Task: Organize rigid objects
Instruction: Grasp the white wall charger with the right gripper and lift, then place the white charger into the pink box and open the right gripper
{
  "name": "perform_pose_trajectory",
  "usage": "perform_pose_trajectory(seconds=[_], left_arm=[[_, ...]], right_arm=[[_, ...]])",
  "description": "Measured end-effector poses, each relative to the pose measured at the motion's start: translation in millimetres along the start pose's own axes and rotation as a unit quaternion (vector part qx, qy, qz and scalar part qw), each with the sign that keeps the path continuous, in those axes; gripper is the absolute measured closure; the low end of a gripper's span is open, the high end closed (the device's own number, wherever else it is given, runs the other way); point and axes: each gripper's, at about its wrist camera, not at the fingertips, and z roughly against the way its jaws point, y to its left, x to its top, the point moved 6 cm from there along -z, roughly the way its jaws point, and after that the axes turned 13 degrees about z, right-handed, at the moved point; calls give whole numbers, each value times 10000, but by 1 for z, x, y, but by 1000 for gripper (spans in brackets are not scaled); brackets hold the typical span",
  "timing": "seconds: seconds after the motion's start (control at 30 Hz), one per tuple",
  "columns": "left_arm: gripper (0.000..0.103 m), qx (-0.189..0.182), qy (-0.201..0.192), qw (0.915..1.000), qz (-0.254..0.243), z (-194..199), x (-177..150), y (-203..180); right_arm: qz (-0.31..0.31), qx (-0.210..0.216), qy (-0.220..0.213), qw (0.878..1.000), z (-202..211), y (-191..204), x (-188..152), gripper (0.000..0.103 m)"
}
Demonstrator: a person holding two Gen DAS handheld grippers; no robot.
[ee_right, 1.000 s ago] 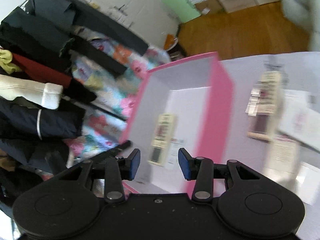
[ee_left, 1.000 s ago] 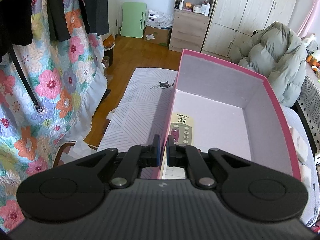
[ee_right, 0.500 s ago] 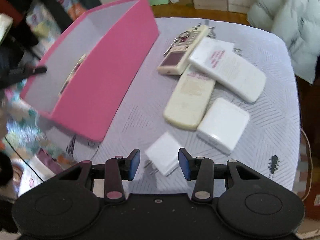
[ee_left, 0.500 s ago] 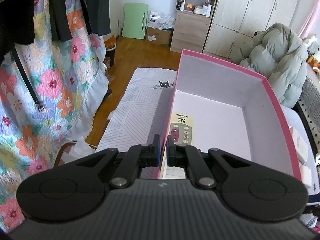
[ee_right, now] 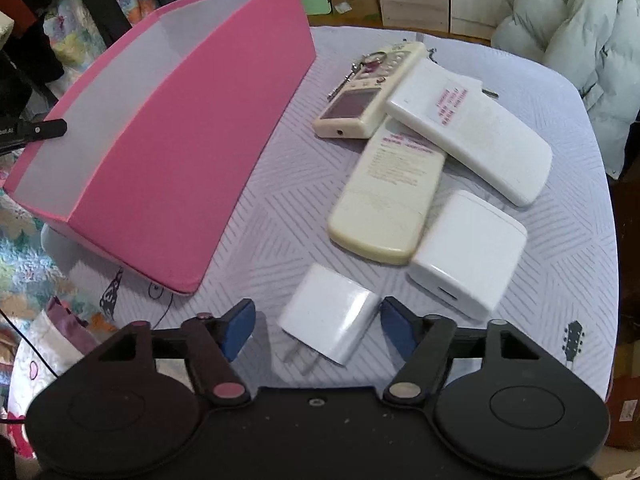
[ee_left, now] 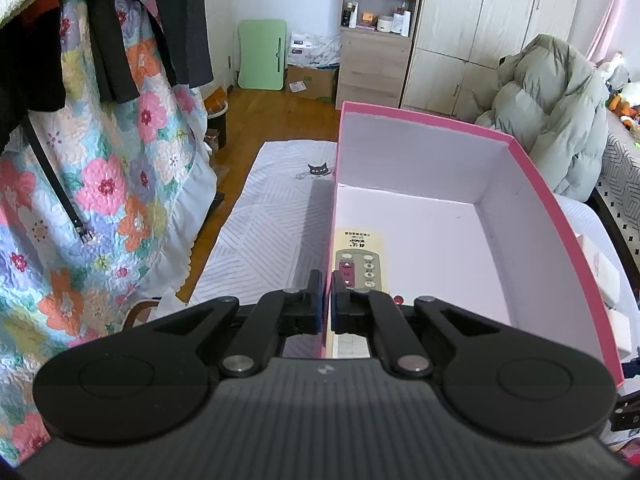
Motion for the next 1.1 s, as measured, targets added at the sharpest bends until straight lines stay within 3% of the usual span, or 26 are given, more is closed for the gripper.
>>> perform_pose_trajectory(seconds=[0.2,0.23,0.3,0.53,0.77,0.93,1.03,1.1], left_arm=[[100,-16,-65,10000,-17,-2,1,0],[100,-30,-64,10000,-4,-2,0,1],[100,-70,-49,10000,19,-2,1,1],[100,-134,-19,9999,-35,-3,2,1],[101,-94,45,9998,-140,-5,3,-2],[101,79,1,9992,-399,-4,-1,-9],[101,58,10,9993,-375,-4,-1,-10],[101,62,13,9994,-354,-4,-1,-11]], right_arm=[[204,-789,47,9967,-3,8,-3,29],[110,-735,44,9972,-2,8,-5,29],[40,-602,-101,9981,5,7,-8,44],[-350,-502,-521,9968,19,-7,-3,45],[-479,-397,-1249,9902,69,-11,23,45],[24,252,-1831,9828,110,13,78,45],[505,835,-1639,9816,103,45,116,45],[721,1177,-1238,9827,82,67,139,45]])
